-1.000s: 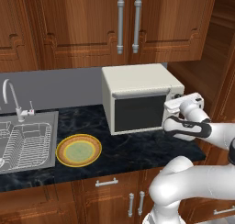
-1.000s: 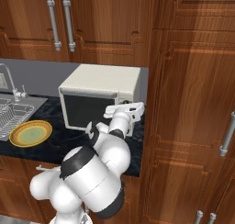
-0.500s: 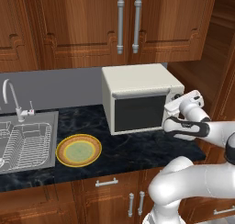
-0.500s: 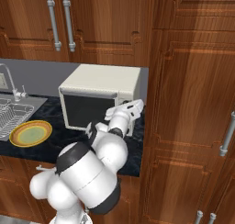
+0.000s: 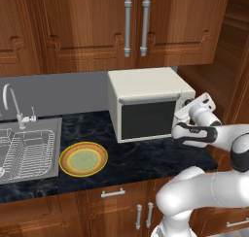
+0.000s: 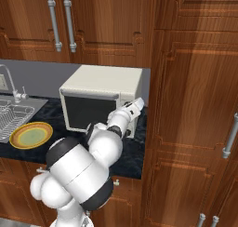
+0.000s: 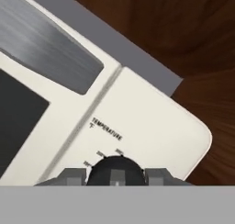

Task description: Pull the toaster oven rack outwards. Pick up the baguette from the plate and place it on the toaster oven rack. Close the toaster oven door fully and set the temperature to the lowest setting.

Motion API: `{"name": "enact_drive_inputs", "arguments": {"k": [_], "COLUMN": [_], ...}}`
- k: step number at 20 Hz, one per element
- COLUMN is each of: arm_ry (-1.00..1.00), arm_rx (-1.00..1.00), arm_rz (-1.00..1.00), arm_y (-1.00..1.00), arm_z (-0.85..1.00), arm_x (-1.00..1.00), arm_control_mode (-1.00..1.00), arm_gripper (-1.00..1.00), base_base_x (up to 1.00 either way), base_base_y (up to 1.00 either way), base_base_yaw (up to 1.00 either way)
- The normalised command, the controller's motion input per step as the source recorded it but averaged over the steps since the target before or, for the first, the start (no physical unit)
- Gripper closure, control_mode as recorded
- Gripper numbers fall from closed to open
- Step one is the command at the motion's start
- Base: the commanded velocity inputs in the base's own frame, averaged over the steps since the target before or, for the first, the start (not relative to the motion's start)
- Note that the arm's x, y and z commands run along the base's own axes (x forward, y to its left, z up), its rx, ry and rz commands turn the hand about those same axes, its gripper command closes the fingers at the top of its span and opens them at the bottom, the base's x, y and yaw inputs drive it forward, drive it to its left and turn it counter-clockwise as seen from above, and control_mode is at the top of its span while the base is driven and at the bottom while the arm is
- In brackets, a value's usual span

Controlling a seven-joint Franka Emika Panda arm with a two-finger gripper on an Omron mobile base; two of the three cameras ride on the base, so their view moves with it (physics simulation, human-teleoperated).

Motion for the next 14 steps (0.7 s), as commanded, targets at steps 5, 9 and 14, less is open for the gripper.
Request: {"name": "enact_drive_inputs", "arguments": {"k": [5,9,14], "arm_ry": [0.08,0.05,0.00], "arm_rx": [-0.19,-0.18,-0.22], "arm_rz": [0.00,0.00,0.02], "arm_y": [0.00,0.00,0.00], "arm_z": [-0.05,-0.05,-0.02], "arm_x": [0.00,0.00,0.00], "arm_control_mode": [-1.00,-1.00,-1.00], "arm_gripper": [1.00,1.00,1.00], "base_base_x": [0.00,0.00,0.00], "base_base_y": [0.00,0.00,0.00], "base_base_yaw": [0.00,0.00,0.00]}}
